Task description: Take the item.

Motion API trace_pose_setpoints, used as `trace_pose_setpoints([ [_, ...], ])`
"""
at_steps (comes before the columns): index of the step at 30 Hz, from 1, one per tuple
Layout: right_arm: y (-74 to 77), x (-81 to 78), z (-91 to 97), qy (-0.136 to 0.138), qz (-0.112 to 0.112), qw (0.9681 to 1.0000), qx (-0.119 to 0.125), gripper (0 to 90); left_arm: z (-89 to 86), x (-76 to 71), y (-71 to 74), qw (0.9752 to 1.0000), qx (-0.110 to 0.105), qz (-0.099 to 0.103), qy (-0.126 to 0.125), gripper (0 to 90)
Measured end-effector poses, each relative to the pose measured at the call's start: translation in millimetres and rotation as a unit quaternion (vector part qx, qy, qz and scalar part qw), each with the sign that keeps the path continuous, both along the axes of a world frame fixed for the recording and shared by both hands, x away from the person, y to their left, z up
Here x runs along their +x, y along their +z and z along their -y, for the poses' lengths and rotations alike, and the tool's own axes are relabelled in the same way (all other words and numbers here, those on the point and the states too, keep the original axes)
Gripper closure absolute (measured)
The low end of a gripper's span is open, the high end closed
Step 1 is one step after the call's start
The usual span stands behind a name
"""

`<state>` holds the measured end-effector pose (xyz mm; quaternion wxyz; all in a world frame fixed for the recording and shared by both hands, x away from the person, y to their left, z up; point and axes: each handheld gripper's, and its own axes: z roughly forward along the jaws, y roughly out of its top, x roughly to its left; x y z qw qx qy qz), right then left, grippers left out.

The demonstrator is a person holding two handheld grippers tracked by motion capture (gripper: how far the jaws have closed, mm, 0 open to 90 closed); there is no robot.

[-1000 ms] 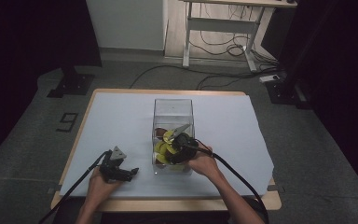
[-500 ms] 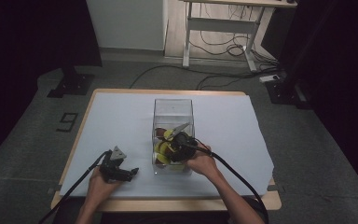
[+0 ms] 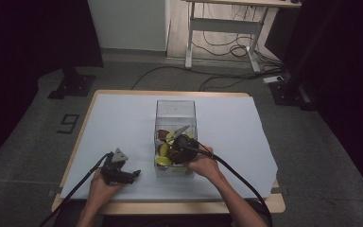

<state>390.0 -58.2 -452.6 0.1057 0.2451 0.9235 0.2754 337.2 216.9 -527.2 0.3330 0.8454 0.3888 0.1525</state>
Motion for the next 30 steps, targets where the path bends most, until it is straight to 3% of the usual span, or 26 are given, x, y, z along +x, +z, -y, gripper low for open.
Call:
trace_pose_setpoints([
  [6,0.1,1.0,-3.4,0.003,0.007,0.9999,-0.011,52.7,0.0,0.0,0.0,1.0000,0.000,0.000,0.000,10.5],
  [14,2.0,-1.2,-2.9,0.003,0.017,0.9998,-0.007,55.7,0.0,0.0,0.0,1.0000,0.000,0.000,0.000,10.5],
  [30,16.2,-7.3,11.0,0.016,0.008,0.9990,0.041,55.7,0.0,-0.1,0.0,1.0000,0.000,0.000,0.000,10.5],
])
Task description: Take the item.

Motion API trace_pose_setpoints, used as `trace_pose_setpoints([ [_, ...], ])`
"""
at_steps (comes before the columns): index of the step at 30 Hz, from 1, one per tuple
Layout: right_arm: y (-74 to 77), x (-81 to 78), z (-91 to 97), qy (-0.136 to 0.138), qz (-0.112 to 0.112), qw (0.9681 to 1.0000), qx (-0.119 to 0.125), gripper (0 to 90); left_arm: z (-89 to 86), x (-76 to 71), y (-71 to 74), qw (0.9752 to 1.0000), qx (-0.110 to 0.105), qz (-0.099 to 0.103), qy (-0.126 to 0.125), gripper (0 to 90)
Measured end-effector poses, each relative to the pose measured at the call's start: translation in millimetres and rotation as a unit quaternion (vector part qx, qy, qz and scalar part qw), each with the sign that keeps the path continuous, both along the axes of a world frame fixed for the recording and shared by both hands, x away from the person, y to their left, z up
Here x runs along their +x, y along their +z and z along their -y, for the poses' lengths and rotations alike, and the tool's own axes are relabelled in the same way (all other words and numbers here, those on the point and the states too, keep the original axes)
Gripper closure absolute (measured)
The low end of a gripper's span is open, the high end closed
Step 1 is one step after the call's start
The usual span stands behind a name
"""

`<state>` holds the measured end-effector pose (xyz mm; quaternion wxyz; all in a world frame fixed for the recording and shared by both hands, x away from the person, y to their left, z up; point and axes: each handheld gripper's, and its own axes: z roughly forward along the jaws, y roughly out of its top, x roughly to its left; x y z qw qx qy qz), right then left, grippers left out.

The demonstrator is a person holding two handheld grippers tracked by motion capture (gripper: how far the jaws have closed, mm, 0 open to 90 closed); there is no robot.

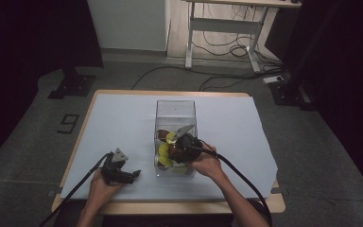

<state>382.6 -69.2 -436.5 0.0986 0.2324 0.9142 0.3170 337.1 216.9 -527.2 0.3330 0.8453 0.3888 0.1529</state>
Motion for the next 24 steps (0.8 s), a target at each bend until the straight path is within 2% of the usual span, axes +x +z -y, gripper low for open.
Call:
trace_pose_setpoints([
  [8,6.5,-1.7,8.6,0.003,-0.003,0.9998,0.019,55.7,0.0,0.0,0.0,1.0000,0.000,0.000,0.000,10.5],
  [24,21.6,-4.6,22.1,-0.004,0.007,0.9991,0.041,55.6,0.0,0.0,0.0,1.0000,0.000,0.000,0.000,10.5],
])
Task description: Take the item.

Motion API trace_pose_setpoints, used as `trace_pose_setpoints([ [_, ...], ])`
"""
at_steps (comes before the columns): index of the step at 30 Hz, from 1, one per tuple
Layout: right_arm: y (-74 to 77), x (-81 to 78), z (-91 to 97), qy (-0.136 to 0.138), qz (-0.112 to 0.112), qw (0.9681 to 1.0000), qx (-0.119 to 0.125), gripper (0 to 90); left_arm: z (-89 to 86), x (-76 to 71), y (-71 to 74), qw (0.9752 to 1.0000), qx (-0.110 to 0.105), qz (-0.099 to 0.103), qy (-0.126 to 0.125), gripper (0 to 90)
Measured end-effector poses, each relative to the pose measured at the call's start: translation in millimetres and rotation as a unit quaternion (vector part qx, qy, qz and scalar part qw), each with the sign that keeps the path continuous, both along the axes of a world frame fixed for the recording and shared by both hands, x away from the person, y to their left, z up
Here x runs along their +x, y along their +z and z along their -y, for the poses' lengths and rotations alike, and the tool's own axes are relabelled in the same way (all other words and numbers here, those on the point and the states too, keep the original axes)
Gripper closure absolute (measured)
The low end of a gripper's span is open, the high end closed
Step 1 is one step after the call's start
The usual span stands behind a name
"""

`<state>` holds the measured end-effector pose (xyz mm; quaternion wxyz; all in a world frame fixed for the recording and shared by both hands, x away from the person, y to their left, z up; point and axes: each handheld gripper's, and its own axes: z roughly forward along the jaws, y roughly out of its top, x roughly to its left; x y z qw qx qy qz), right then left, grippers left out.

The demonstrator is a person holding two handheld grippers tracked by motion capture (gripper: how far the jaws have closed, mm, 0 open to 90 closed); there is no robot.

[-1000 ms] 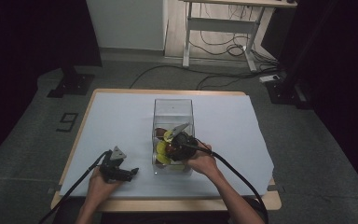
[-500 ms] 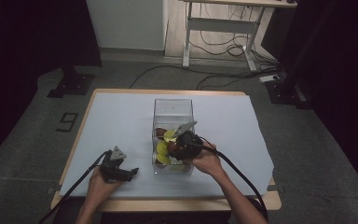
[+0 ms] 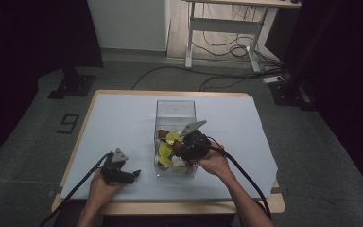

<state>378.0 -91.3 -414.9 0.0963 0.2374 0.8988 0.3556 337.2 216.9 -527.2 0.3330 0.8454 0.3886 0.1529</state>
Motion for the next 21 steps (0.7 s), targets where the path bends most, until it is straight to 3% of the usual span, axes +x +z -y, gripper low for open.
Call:
trace_pose_setpoints([
  [21,14.7,-0.5,18.2,-0.015,0.006,0.9996,0.022,55.6,0.0,0.0,0.0,1.0000,0.000,0.000,0.000,10.5],
])
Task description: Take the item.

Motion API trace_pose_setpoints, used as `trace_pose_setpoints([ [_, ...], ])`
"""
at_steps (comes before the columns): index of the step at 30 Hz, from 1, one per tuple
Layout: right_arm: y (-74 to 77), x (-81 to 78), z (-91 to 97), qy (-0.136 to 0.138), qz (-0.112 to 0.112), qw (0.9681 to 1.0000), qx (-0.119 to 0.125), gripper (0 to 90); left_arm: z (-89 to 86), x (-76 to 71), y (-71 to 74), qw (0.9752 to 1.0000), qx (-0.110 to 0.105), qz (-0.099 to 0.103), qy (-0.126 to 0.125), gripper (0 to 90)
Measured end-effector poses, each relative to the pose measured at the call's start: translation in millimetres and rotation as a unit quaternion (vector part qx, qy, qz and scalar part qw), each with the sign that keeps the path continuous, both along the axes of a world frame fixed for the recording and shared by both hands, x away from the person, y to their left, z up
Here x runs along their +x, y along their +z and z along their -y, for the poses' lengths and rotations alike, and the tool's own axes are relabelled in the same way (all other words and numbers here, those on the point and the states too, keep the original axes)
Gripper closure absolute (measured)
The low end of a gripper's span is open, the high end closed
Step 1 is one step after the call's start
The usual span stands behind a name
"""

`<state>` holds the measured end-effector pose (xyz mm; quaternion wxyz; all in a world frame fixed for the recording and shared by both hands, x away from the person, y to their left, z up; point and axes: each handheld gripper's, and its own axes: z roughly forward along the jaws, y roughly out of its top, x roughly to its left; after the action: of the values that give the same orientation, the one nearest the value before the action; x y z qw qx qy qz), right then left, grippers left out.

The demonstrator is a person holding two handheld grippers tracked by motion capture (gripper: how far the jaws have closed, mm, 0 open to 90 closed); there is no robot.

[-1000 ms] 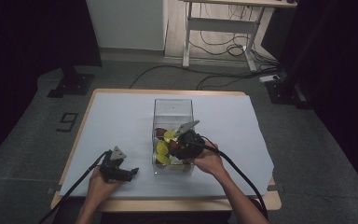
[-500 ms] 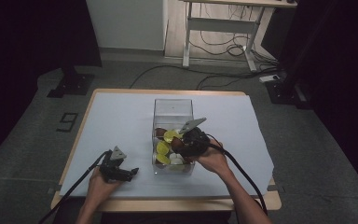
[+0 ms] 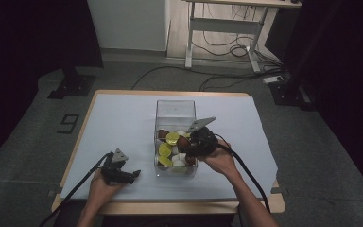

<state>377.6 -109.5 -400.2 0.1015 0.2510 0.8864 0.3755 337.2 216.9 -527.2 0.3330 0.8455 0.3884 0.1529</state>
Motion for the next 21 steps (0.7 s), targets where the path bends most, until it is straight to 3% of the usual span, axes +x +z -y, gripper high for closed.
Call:
trace_pose_setpoints([
  [21,8.2,0.2,20.9,-0.023,0.011,0.9997,0.006,55.6,0.0,0.0,0.0,1.0000,0.000,0.000,0.000,10.5],
])
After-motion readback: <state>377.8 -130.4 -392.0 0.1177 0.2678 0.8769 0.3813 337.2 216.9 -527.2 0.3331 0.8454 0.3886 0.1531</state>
